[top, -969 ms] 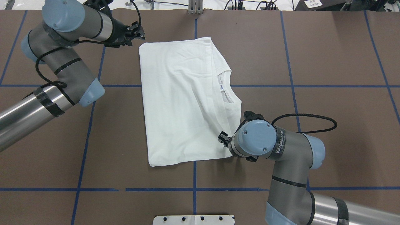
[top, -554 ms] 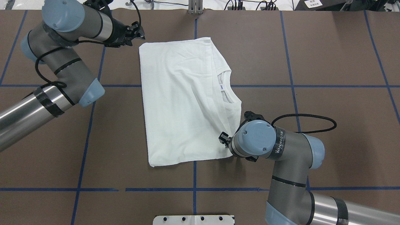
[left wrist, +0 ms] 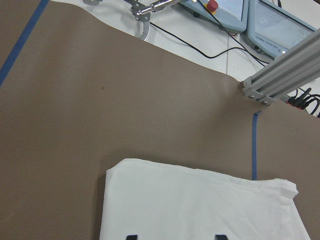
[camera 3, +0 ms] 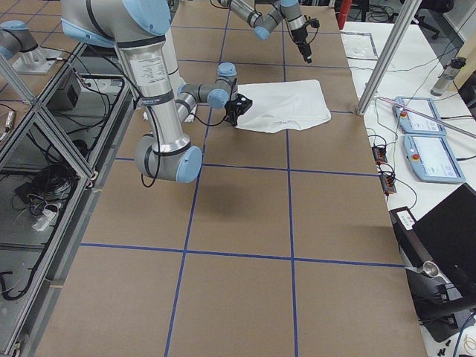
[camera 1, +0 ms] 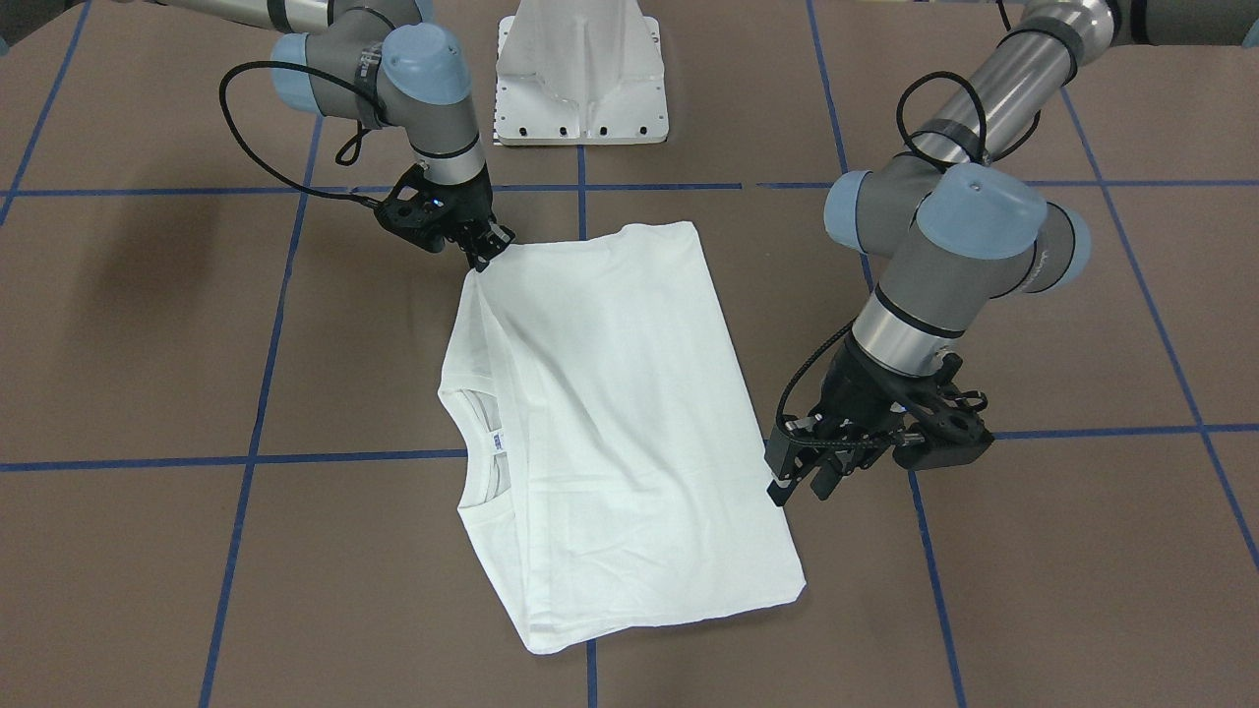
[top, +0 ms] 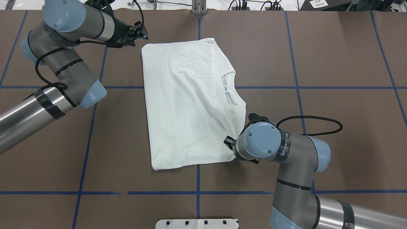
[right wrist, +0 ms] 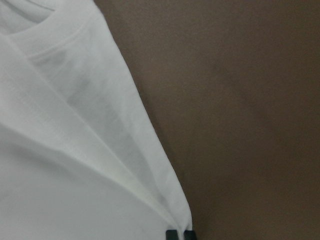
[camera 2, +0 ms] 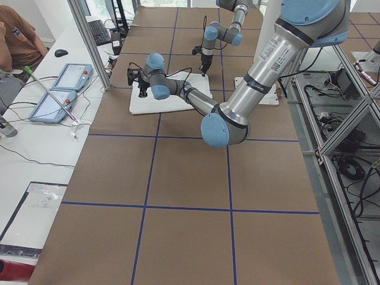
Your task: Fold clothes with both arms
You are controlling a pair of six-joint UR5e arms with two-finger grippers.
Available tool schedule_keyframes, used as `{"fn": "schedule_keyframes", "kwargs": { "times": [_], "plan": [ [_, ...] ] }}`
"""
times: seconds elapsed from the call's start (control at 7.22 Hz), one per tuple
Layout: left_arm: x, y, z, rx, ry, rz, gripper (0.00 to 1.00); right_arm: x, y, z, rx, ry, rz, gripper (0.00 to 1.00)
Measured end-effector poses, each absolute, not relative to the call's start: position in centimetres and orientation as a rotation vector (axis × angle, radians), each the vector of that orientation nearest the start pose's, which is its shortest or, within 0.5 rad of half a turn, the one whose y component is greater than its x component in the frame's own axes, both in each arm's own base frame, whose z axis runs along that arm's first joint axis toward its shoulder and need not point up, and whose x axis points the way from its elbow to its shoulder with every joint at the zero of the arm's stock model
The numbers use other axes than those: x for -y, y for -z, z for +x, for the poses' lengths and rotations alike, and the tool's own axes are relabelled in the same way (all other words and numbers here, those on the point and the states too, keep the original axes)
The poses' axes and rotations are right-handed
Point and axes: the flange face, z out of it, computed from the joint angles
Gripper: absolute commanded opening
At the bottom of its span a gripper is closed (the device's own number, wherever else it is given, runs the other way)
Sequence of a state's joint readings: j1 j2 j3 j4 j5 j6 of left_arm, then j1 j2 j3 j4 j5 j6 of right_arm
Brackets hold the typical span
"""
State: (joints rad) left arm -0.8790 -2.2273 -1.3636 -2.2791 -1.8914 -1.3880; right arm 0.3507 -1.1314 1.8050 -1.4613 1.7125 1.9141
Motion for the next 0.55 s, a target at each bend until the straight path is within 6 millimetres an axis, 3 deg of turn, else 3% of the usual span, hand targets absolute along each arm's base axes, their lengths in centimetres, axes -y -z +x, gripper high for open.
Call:
{"fn": "schedule_keyframes", "kwargs": {
  "times": [0.28,0.42,0.55],
  "plan": [
    [62.4,-26.9,39.0,-1.164,0.442,0.320,0.60,32.6,-29.0,-54.1,0.821,-0.598,-0.137,0.00],
    [59.3,-26.7,39.1,-1.204,0.457,0.251,0.60,32.4,-28.0,-53.5,0.842,-0.598,-0.138,0.00],
    [54.9,-26.5,39.9,-1.244,0.464,0.163,0.61,32.1,-27.4,-53.0,0.856,-0.599,-0.140,0.00]
  ]
}}
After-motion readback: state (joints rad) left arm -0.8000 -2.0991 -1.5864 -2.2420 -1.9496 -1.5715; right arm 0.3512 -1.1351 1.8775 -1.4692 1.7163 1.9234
